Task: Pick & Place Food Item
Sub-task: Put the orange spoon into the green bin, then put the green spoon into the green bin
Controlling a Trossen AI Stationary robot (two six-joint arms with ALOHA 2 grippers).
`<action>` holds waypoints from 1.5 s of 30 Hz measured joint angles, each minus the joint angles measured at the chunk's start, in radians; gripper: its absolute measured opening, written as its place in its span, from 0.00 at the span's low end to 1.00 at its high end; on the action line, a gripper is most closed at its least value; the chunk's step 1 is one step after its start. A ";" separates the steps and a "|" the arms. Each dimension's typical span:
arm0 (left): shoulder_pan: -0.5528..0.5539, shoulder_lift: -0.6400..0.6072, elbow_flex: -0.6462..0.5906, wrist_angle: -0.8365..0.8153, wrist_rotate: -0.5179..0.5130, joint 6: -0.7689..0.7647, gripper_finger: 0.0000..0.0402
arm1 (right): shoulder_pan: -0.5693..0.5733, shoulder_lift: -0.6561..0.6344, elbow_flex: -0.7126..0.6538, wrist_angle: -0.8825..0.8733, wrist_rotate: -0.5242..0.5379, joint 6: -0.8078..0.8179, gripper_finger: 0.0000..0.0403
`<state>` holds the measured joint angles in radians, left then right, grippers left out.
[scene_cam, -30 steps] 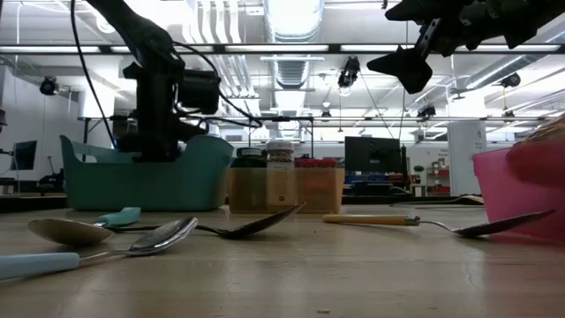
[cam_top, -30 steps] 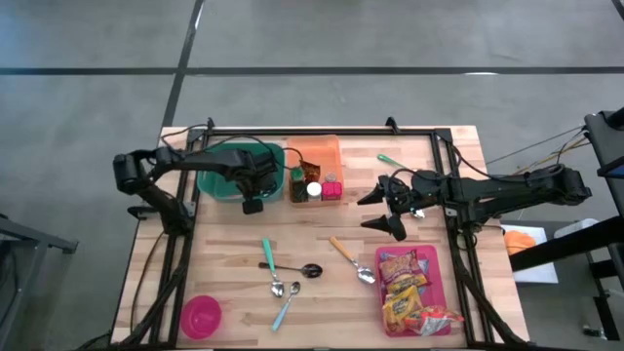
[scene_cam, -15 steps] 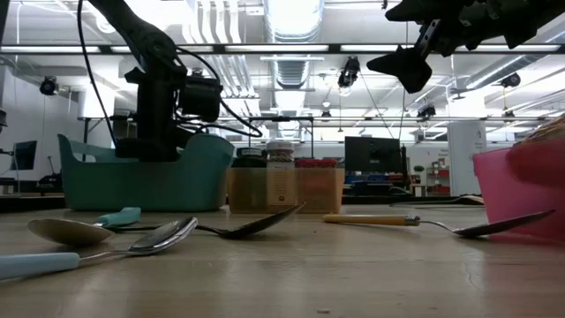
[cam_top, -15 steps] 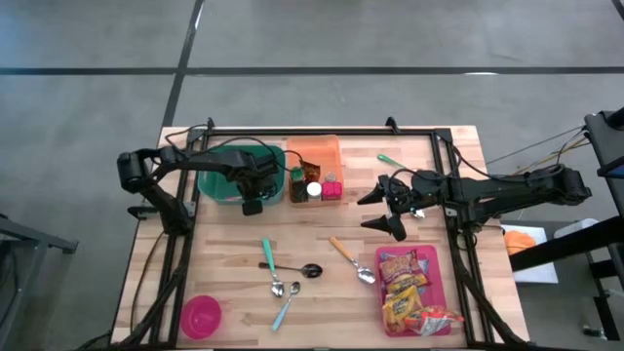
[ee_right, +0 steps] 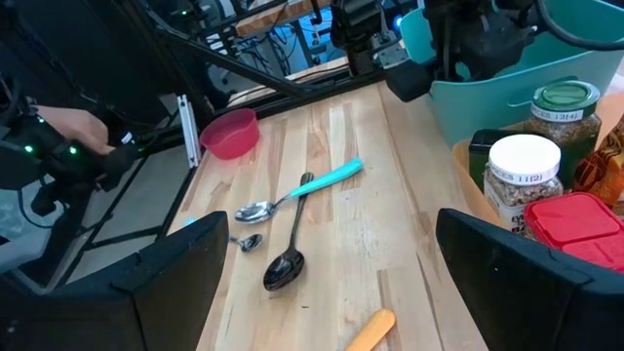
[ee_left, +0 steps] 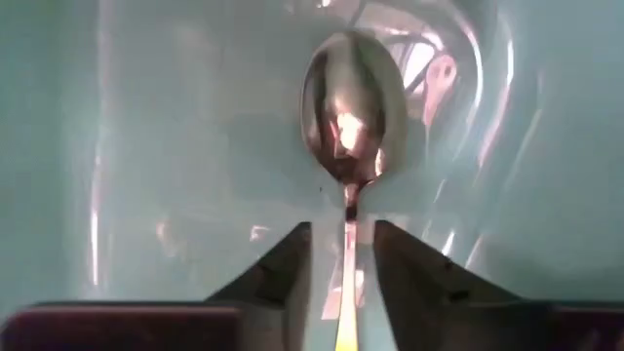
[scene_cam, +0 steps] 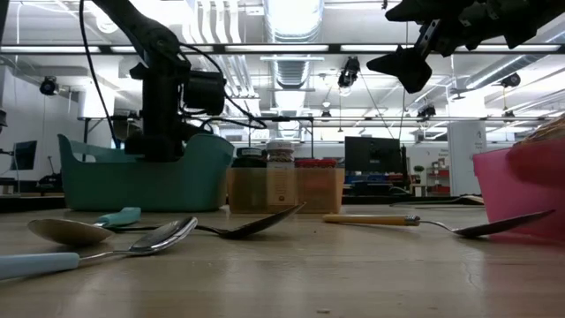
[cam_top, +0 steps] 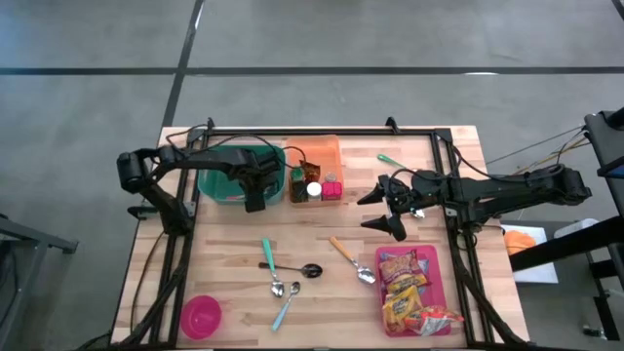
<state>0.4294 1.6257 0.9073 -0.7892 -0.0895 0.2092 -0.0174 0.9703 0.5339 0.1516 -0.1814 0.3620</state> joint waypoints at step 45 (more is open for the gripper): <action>-0.387 -0.185 0.199 0.112 -0.227 -0.613 0.59 | -0.564 0.481 0.637 -1.298 0.147 -0.107 0.90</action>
<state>0.0427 1.4410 1.1065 -0.6772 -0.3165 -0.4035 -0.5815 1.4513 1.1713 -1.1464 -0.0345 0.2551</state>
